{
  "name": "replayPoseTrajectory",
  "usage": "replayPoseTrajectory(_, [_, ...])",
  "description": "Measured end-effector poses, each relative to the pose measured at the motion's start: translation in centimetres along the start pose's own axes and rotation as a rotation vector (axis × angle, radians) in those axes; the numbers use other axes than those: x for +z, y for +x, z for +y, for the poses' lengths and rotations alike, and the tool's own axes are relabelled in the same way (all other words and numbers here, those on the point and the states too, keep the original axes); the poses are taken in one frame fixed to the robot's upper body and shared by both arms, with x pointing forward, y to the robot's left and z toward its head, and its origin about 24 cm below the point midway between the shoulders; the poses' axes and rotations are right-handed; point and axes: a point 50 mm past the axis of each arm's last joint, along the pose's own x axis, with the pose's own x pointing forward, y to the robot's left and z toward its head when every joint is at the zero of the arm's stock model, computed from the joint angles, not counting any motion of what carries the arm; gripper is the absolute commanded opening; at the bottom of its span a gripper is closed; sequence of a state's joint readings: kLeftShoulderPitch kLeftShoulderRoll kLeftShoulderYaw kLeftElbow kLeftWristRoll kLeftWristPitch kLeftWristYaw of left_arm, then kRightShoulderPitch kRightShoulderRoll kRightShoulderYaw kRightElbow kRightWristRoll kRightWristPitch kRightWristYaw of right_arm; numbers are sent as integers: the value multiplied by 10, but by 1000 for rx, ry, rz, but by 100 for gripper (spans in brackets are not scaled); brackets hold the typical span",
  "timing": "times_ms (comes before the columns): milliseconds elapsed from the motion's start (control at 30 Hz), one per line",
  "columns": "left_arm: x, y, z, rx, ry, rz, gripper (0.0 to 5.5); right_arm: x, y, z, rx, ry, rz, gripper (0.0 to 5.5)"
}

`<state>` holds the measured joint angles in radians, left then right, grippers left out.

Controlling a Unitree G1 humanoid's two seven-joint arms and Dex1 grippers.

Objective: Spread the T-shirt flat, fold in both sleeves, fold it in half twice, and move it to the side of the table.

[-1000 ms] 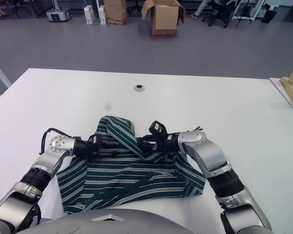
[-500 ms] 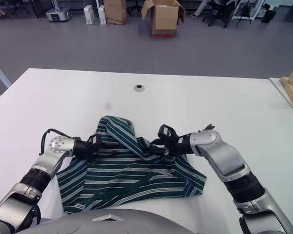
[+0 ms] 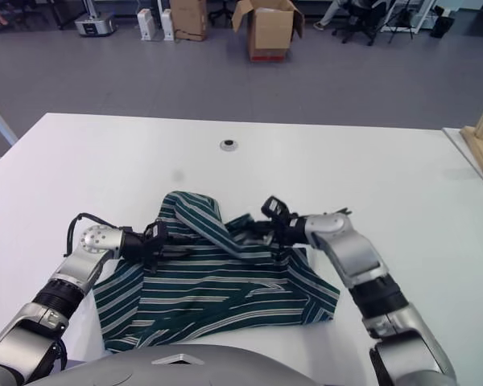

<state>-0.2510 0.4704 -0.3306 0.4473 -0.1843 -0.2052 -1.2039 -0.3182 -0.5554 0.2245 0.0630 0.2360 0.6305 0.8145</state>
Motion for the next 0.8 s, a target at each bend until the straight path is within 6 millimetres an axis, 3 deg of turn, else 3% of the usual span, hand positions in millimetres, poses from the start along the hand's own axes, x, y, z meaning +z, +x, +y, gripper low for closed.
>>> replayPoseTrajectory(100, [0, 0, 0, 0, 2, -4, 125, 10, 4, -39, -158, 39, -33, 4])
replayPoseTrajectory(167, [2, 1, 3, 6, 18, -18, 125, 6, 13, -62, -272, 74, -23, 4])
replayPoseTrajectory(233, [3, 3, 7, 27, 26, -27, 125, -1, 22, -73, -348, 96, -6, 4])
replayPoseTrajectory(333, [4, 6, 15, 114, 70, -37, 125, 0, 35, -76, -401, 157, -73, 61])
replayPoseTrajectory(433, [6, 8, 24, 203, 97, -59, 125, 19, 38, -79, -400, 230, -259, 102])
replayPoseTrajectory(567, [12, -2, 37, 298, 132, -76, 151, 62, 7, -93, -377, 163, -498, 107])
replayPoseTrajectory(667, [16, -14, 43, 324, 154, -64, 205, 64, -17, -82, -289, 57, -522, 107])
replayPoseTrajectory(733, [17, -23, 38, 286, 163, -48, 205, 42, -19, -59, -157, 49, -445, 107])
replayPoseTrajectory(800, [13, -33, 21, 209, 133, -39, 205, 17, -25, -33, -13, 56, -341, 107])
